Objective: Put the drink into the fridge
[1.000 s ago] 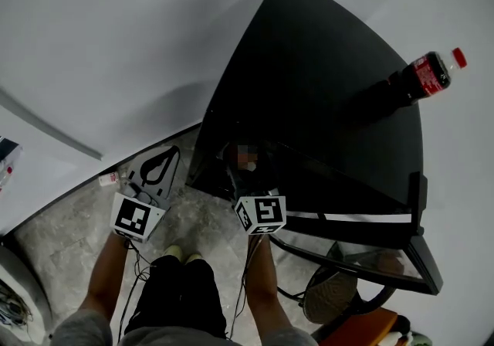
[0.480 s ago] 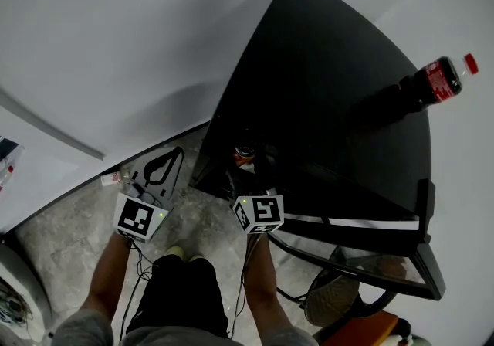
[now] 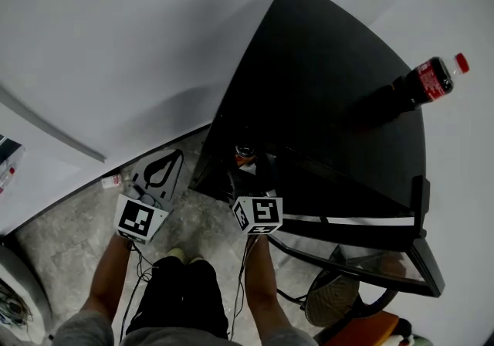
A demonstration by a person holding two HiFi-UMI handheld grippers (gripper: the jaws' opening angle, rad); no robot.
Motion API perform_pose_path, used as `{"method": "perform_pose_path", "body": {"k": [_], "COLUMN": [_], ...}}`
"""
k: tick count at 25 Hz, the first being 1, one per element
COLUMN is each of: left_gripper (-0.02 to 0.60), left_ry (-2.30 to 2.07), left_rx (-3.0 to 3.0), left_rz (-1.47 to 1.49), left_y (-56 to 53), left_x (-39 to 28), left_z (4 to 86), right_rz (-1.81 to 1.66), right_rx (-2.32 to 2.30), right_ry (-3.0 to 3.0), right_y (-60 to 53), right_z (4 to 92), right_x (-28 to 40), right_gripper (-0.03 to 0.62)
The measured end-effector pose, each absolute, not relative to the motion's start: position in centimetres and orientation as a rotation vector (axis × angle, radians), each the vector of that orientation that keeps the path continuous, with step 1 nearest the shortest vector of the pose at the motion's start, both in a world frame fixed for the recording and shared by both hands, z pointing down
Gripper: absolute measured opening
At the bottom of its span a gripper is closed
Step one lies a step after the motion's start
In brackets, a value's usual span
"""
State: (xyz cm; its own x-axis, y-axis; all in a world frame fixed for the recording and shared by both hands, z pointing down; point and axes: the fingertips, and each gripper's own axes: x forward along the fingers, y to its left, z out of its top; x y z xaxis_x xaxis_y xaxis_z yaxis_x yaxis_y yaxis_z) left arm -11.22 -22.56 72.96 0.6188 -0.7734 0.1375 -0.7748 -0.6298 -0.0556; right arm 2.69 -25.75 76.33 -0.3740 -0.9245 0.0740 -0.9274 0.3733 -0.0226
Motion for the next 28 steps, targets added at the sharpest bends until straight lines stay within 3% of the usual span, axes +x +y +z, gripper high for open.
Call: {"method": "perform_pose_path", "body": {"k": [12,21,28], "left_gripper": [0.005,0.005,0.005], "left_ry": [-1.320,-1.259,-1.212], "left_rx": [2.838,2.869,2.894], "left_rz": [0.224,0.186,0.191], "left_y": [-20.3,-17.3,-14.9], "left_x": [-11.2,-10.1,-9.1], "left_z": [69.3,60.4,53.8], "right_rz": [0.090,0.097,0.109], "right_rx": [1.738,1.700,1.731], "right_ry": [-2.574,-2.570,-2.596], "right_y": [-21.9,-17.5,-14.5], "right_z": [71.7,63.9,56.4], "right_x": [3.5,3.2,3.0], "right_gripper": [0.325,0.321,0.278]}}
